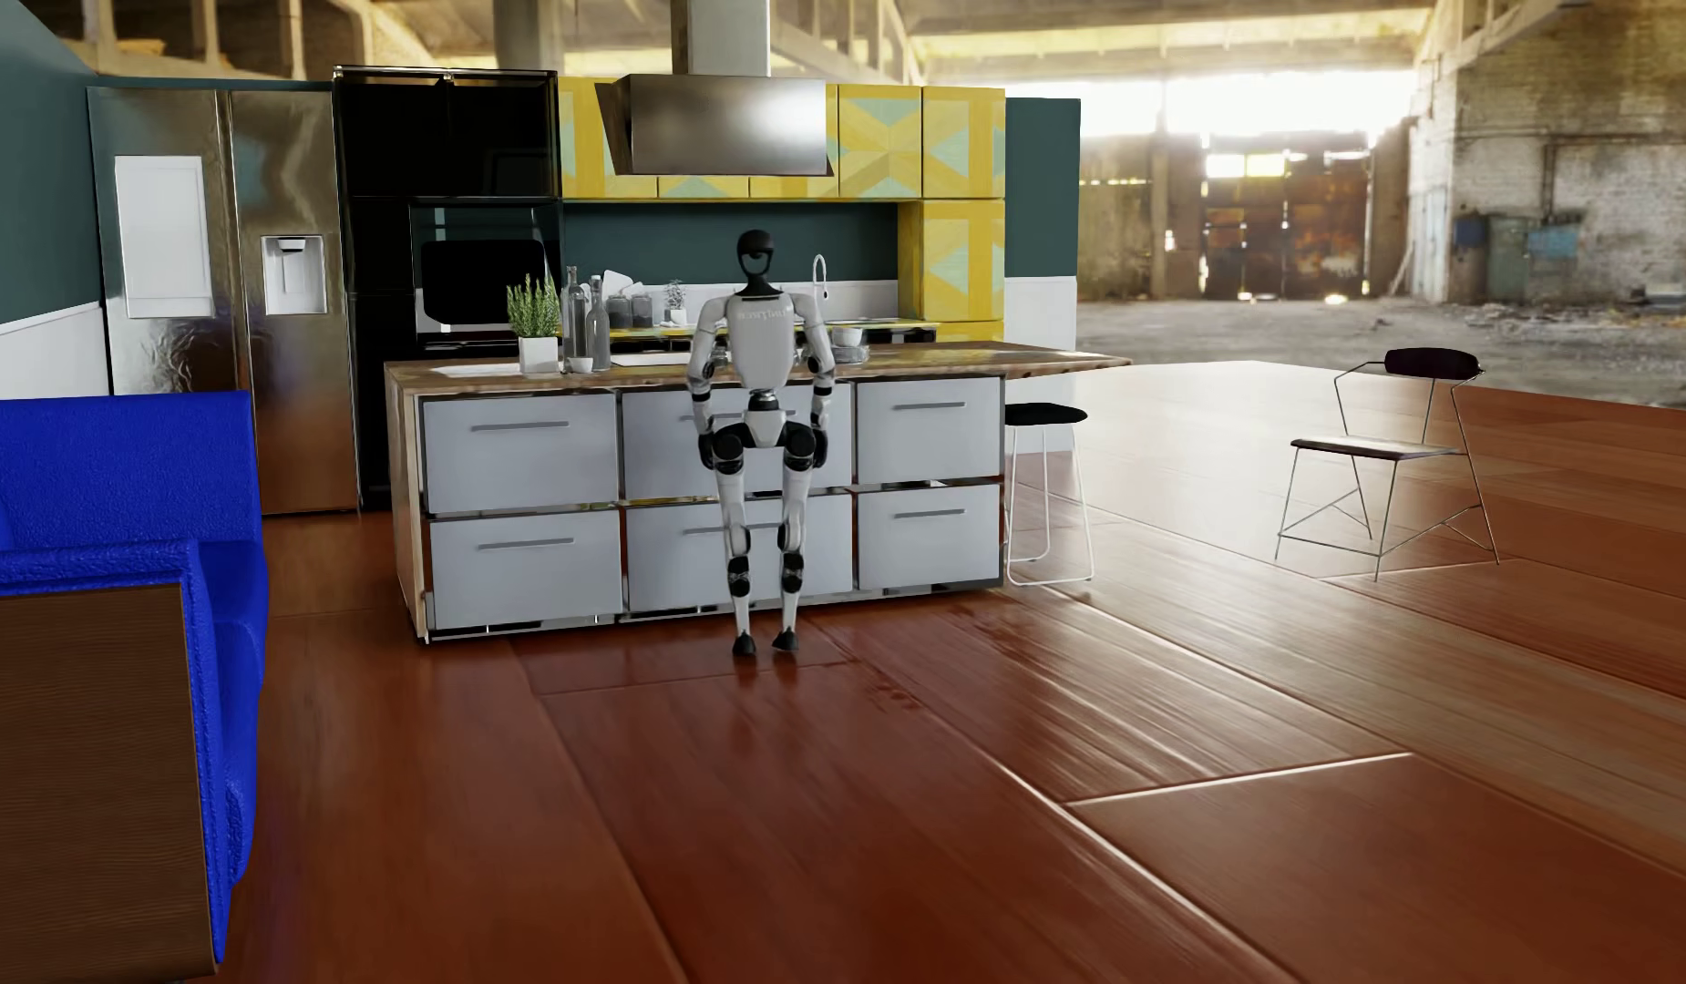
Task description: Walk towards the corner
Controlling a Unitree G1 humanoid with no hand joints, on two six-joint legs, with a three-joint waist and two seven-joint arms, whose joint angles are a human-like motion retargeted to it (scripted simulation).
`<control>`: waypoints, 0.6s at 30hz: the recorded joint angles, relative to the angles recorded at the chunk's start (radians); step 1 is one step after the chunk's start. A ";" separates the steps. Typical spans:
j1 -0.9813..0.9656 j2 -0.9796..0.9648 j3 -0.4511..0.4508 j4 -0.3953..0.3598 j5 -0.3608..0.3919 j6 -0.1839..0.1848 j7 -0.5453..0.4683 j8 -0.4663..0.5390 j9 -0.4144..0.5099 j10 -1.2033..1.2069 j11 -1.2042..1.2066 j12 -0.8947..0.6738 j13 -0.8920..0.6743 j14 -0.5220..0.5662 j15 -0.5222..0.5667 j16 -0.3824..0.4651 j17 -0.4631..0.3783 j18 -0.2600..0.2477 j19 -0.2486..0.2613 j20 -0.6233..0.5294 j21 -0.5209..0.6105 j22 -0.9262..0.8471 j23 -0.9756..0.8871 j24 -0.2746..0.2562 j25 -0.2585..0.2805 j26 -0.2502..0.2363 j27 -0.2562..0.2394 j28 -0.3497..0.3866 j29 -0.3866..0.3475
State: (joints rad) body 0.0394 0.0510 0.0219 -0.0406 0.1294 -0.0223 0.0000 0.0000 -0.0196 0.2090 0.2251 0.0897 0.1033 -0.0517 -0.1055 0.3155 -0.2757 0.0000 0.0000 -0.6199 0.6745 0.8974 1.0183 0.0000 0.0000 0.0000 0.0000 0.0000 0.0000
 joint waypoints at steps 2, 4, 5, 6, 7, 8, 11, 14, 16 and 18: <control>-0.003 -0.001 0.007 0.002 0.000 -0.004 0.000 0.000 -0.002 -0.001 -0.006 -0.009 -0.003 -0.001 0.002 0.004 0.000 0.000 0.000 -0.008 0.026 0.001 -0.010 0.000 0.000 0.000 0.000 0.000 0.000; 0.000 0.006 0.008 -0.002 -0.002 -0.011 0.000 0.000 0.002 0.000 -0.008 -0.016 -0.004 -0.002 0.003 0.011 0.002 0.000 0.000 -0.010 0.030 0.003 -0.013 0.000 0.000 0.000 0.000 0.000 0.000; 0.005 0.005 0.016 0.001 -0.003 -0.014 0.000 0.000 -0.005 -0.004 -0.009 -0.015 -0.002 -0.002 0.002 0.014 0.003 0.000 0.000 -0.012 0.033 0.003 -0.018 0.000 0.000 0.000 0.000 0.000 0.000; -0.002 -0.001 0.012 0.005 0.003 -0.011 0.000 0.000 -0.003 0.001 -0.001 -0.018 -0.004 -0.003 0.000 0.012 0.005 0.000 0.000 -0.006 0.028 0.006 -0.012 0.000 0.000 0.000 0.000 0.000 0.000; 0.003 0.002 0.019 0.006 0.003 -0.013 0.000 0.000 -0.010 -0.005 -0.009 -0.015 -0.003 -0.004 0.001 0.015 0.000 0.000 0.000 -0.009 0.046 0.006 -0.024 0.000 0.000 0.000 0.000 0.000 0.000; -0.002 0.005 0.007 0.005 0.003 -0.016 0.000 0.000 -0.006 0.001 -0.010 -0.017 -0.003 -0.005 0.003 0.011 0.007 0.000 0.000 -0.006 0.027 0.010 -0.014 0.000 0.000 0.000 0.000 0.000 0.000; 0.010 0.016 0.014 0.003 0.001 -0.022 0.000 0.000 -0.009 -0.004 -0.020 -0.007 -0.001 -0.006 0.004 0.015 0.007 0.000 0.000 -0.008 0.033 0.004 -0.015 0.000 0.000 0.000 0.000 0.000 0.000; 0.004 0.008 0.018 0.007 0.004 -0.017 0.000 0.000 -0.013 -0.002 -0.012 -0.009 -0.001 -0.006 0.003 0.013 0.006 0.000 0.000 -0.009 0.028 0.006 -0.017 0.000 0.000 0.000 0.000 0.000 0.000; 0.006 0.012 0.014 0.006 0.004 -0.017 0.000 0.000 -0.013 -0.002 -0.016 -0.011 -0.001 -0.006 0.003 0.013 0.005 0.000 0.000 -0.005 0.027 0.010 -0.017 0.000 0.000 0.000 0.000 0.000 0.000; 0.001 0.008 0.013 0.009 0.005 -0.013 0.000 0.000 -0.018 -0.002 -0.016 -0.012 -0.004 -0.007 0.003 0.016 -0.003 0.000 0.000 -0.019 0.056 0.010 -0.023 0.000 0.000 0.000 0.000 0.000 0.000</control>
State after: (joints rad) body 0.0408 0.0594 0.0348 -0.0321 0.1348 -0.0356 0.0000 0.0000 -0.0374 0.2072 0.2092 0.0772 0.0988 -0.0591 -0.1024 0.3312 -0.2782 0.0000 0.0000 -0.6389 0.7304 0.9073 0.9954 0.0000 0.0000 0.0000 0.0000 0.0000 0.0000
